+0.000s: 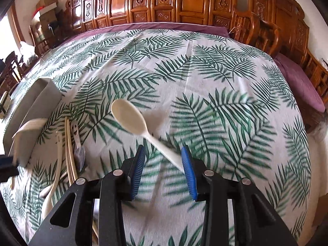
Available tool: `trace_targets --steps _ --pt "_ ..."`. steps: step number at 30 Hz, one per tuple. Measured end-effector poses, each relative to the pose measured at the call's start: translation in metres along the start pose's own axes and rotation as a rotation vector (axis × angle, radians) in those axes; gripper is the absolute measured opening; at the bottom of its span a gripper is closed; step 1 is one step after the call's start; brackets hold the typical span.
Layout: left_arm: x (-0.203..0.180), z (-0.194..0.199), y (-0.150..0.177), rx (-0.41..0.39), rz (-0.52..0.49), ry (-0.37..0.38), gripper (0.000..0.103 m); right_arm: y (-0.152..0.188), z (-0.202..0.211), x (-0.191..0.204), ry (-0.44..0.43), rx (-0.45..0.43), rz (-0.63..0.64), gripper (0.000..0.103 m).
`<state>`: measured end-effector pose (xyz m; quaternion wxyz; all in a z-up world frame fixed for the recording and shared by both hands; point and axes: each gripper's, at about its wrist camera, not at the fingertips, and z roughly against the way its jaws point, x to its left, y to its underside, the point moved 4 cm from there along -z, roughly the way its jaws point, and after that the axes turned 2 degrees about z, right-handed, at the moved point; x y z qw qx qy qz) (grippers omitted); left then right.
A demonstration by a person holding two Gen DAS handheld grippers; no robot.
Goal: Organize utensils
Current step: 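Grasp a white plastic spoon by its handle with the right tool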
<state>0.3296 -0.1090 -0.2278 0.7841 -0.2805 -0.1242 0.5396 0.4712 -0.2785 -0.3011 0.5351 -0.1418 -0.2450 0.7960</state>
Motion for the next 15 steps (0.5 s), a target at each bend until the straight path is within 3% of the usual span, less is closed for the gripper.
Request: trace_targets --steps 6,15 --pt "0.005 0.012 0.002 -0.013 0.000 0.002 0.008 -0.013 -0.010 0.011 -0.043 0.022 0.018 0.040" --pt "0.012 0.018 0.010 -0.016 0.011 0.002 0.008 -0.012 -0.029 0.016 -0.020 0.100 0.075 0.040"
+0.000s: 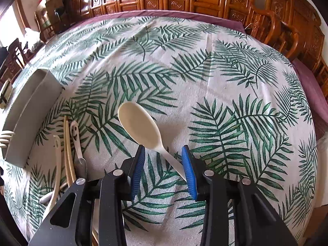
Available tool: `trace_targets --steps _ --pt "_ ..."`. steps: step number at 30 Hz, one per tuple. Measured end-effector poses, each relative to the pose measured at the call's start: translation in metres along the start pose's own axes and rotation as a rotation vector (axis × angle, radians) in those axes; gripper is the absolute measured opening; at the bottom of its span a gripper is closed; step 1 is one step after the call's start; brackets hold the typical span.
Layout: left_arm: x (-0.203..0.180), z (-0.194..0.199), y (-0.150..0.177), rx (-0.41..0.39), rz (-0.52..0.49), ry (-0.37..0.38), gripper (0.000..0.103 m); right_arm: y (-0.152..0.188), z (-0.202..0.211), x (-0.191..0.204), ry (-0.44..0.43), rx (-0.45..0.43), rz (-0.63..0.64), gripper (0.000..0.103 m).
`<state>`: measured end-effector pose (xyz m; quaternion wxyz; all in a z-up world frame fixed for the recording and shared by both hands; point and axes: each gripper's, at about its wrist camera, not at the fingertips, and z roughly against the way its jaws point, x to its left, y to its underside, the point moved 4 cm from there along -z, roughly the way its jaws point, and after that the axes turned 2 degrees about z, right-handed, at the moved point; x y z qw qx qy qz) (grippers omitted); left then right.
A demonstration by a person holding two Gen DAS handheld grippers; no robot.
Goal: Organize utensils
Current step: 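Grasp a white plastic spoon by its handle with the right tool, then place the white fork in the grey tray with the left tool while the right tool carries the spoon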
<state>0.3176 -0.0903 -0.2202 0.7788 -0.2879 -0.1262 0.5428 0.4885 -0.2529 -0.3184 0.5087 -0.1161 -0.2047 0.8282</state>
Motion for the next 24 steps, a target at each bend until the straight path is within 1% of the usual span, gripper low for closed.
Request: trace_targets --steps 4,6,7,8,9,11,14,17,24 --pt "0.006 0.001 0.003 0.000 0.010 -0.003 0.008 0.000 0.001 0.002 0.015 0.007 0.023 0.039" --pt "0.010 0.001 0.004 -0.002 0.017 -0.004 0.008 0.001 0.001 0.003 0.011 0.008 0.026 0.035" --pt "0.010 0.001 0.005 -0.002 0.019 -0.004 0.008 0.001 0.001 0.004 0.009 0.011 0.028 0.031" --pt "0.012 0.002 0.005 -0.004 0.023 -0.005 0.008 0.002 0.001 0.005 0.007 0.017 0.026 0.023" --pt "0.013 0.002 0.006 -0.006 0.026 -0.006 0.008 0.002 0.002 0.006 0.005 0.029 0.022 0.020" --pt "0.015 0.003 0.007 -0.007 0.034 -0.008 0.008 0.004 0.002 0.012 0.014 0.046 0.041 0.009" --pt "0.019 0.006 0.009 -0.012 0.047 -0.009 0.008 0.007 0.003 0.019 0.038 0.074 0.074 0.009" --pt "0.021 0.013 0.011 -0.022 0.053 -0.013 0.008 0.011 0.006 0.021 0.072 0.084 0.074 0.008" --pt "0.036 0.031 0.008 -0.052 0.066 -0.038 0.008 0.011 0.029 0.028 0.069 0.044 0.050 0.008"
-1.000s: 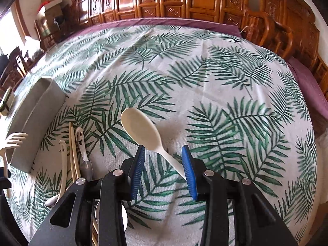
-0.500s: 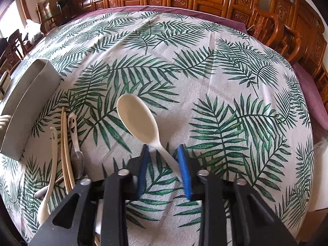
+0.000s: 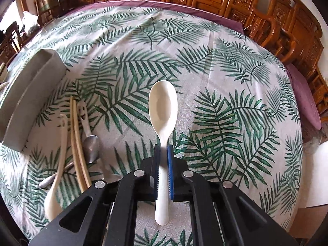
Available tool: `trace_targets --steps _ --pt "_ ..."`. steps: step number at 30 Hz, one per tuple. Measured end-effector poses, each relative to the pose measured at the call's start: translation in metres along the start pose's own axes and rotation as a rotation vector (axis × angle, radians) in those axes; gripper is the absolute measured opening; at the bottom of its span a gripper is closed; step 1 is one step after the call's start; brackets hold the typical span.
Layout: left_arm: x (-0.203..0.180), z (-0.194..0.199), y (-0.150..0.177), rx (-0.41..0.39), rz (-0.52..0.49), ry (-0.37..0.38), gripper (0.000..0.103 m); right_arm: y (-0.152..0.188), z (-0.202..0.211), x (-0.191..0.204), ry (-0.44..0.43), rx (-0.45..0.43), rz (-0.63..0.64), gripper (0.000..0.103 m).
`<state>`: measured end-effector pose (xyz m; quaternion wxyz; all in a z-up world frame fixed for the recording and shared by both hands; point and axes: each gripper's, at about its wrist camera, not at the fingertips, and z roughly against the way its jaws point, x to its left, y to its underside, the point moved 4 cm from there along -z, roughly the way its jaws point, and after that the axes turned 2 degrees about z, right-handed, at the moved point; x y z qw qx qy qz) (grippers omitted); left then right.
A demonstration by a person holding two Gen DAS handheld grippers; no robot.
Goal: Organize utensils
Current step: 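Place the white fork in the grey tray with the left tool while the right tool carries the spoon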
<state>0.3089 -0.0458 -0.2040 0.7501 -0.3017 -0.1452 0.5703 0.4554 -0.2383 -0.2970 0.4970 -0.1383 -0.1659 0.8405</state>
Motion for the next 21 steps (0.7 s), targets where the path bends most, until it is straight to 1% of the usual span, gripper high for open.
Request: trace_targets --steps 5,11,14,21 --pt "0.027 0.009 -0.004 -0.018 0.039 -0.035 0.008 -0.011 0.024 0.022 -0.016 -0.044 0.023 0.008" --pt "0.068 0.007 -0.009 -0.018 0.087 -0.098 0.008 -0.030 0.048 0.067 -0.055 -0.096 0.079 0.008" --pt "0.090 0.003 -0.009 -0.009 0.129 -0.114 0.008 -0.039 0.060 0.091 -0.097 -0.129 0.085 0.008" --pt "0.120 -0.008 -0.004 0.018 0.186 -0.141 0.008 -0.052 0.080 0.138 -0.158 -0.176 0.118 0.009"
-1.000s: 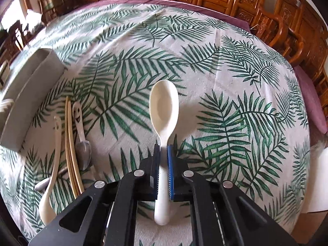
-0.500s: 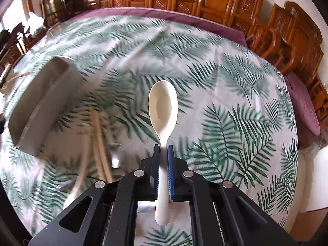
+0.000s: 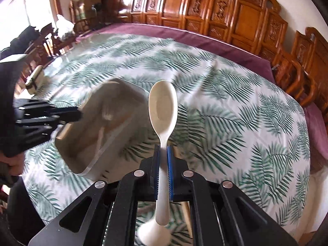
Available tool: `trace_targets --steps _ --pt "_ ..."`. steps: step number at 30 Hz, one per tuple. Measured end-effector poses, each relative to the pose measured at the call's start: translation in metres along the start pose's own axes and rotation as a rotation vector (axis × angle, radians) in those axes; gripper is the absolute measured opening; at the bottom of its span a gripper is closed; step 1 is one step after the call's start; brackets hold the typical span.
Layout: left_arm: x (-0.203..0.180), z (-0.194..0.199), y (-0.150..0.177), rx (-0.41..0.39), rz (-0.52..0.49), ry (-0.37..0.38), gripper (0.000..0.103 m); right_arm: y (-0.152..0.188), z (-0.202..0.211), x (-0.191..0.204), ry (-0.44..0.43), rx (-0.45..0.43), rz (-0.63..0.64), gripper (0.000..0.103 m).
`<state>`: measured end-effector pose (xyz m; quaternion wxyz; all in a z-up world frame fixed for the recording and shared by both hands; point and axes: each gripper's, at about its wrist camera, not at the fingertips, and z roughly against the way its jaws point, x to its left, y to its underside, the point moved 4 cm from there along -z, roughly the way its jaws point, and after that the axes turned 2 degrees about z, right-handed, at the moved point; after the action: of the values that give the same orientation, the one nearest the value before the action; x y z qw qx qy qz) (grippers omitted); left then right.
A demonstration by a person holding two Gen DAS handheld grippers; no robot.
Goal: Organize utensils
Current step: 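Place the white fork in the grey tray with the left tool while the right tool carries the spoon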
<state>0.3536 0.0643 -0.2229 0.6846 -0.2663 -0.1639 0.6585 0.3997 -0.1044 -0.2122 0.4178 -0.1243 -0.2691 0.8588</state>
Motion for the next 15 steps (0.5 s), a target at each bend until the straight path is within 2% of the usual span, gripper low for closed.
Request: trace_targets --steps 8,12,15 --pt "0.006 -0.009 0.005 0.019 0.014 -0.008 0.008 -0.011 -0.005 0.036 -0.042 -0.011 0.023 0.009" --pt "0.008 -0.004 0.007 0.003 0.024 -0.009 0.014 -0.014 -0.010 0.047 -0.053 -0.008 0.027 0.009" --pt "0.009 0.006 0.010 -0.014 0.019 -0.013 0.014 -0.016 -0.015 0.056 -0.066 -0.007 0.027 0.009"
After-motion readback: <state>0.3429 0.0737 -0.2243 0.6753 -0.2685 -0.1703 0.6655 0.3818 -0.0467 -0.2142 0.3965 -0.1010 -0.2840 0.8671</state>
